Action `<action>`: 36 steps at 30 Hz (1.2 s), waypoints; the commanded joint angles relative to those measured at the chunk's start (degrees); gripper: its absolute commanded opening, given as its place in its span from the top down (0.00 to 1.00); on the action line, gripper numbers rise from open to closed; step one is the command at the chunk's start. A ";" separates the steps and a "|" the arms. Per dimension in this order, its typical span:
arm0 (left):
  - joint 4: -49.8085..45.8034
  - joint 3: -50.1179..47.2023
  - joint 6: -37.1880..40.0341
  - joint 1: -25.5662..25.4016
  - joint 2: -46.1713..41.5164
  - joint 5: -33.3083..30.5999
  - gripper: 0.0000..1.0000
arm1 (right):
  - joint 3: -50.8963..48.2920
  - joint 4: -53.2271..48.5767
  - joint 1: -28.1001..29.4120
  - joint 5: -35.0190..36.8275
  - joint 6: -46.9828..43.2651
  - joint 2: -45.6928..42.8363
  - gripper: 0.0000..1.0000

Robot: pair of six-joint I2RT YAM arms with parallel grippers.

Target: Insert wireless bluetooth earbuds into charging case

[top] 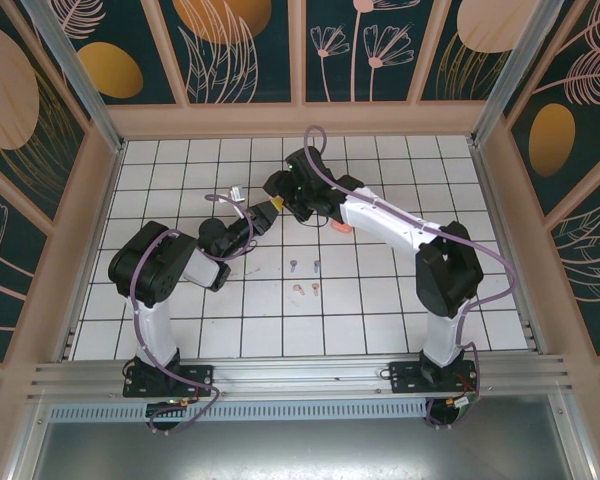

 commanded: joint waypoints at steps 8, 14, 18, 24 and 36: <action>-0.14 -0.91 1.47 -0.10 -5.21 6.64 1.00 | -6.88 1.70 -3.72 5.09 -6.04 -15.00 0.23; -8.88 0.14 6.08 -0.10 -10.52 16.76 1.00 | -21.36 9.05 -6.63 5.65 -17.11 -26.21 0.22; -14.67 1.00 9.19 -0.10 -13.44 22.04 1.00 | -31.33 17.35 -8.38 0.56 -28.87 -33.92 0.22; -19.75 2.75 10.80 -0.10 -16.37 27.17 1.00 | -37.78 21.53 -9.37 -10.22 -40.68 -38.47 0.21; -26.20 4.19 13.75 -0.10 -19.13 28.89 1.00 | -35.98 26.37 -7.17 -16.27 -42.08 -31.99 0.23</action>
